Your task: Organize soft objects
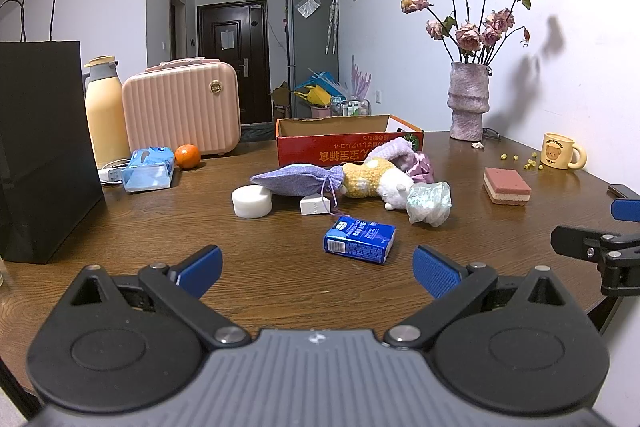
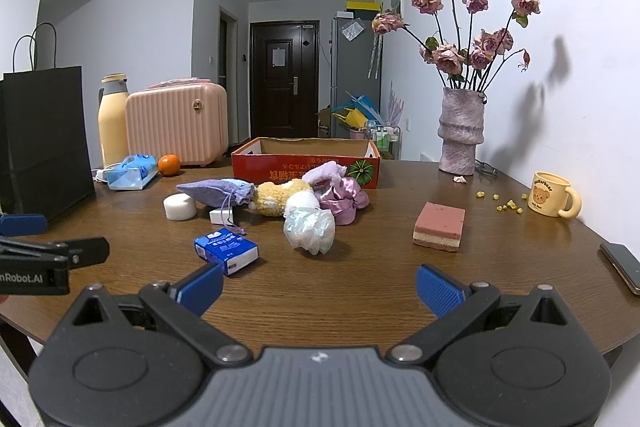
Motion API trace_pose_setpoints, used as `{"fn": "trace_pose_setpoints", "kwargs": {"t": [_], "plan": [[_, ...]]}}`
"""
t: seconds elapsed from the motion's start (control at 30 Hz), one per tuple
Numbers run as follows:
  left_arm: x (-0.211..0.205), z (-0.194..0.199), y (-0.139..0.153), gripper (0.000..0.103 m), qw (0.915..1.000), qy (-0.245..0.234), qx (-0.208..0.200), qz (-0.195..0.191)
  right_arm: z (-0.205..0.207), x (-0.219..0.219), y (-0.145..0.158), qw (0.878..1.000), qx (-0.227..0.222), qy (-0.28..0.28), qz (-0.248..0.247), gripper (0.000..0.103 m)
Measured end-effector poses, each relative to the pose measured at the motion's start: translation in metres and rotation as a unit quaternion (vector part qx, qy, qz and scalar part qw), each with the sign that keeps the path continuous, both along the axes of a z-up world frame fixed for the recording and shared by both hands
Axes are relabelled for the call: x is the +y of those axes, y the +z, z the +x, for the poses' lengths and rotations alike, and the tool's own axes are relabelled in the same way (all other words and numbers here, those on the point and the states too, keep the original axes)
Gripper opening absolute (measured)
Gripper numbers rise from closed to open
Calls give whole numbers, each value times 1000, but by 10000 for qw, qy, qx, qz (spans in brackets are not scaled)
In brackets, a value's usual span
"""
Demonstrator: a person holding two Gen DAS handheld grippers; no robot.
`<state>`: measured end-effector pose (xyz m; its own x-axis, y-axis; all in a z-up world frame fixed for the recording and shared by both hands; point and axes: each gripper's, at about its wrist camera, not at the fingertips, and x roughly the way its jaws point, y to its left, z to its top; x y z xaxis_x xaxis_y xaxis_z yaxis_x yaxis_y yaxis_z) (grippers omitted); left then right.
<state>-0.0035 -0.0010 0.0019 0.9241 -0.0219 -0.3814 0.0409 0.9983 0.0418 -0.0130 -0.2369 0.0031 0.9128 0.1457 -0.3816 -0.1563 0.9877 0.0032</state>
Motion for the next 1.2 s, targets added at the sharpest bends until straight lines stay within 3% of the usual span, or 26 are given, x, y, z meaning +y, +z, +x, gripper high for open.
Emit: {"fn": "trace_pose_setpoints", "kwargs": {"t": [0.87, 1.2], "plan": [[-2, 0, 2, 103, 10000, -9, -2, 10, 4, -5, -4, 10000, 51, -58, -39, 103], [-3, 17, 0, 103, 9999, -22, 99, 11, 19, -4, -11, 9998, 158, -65, -107, 103]]}}
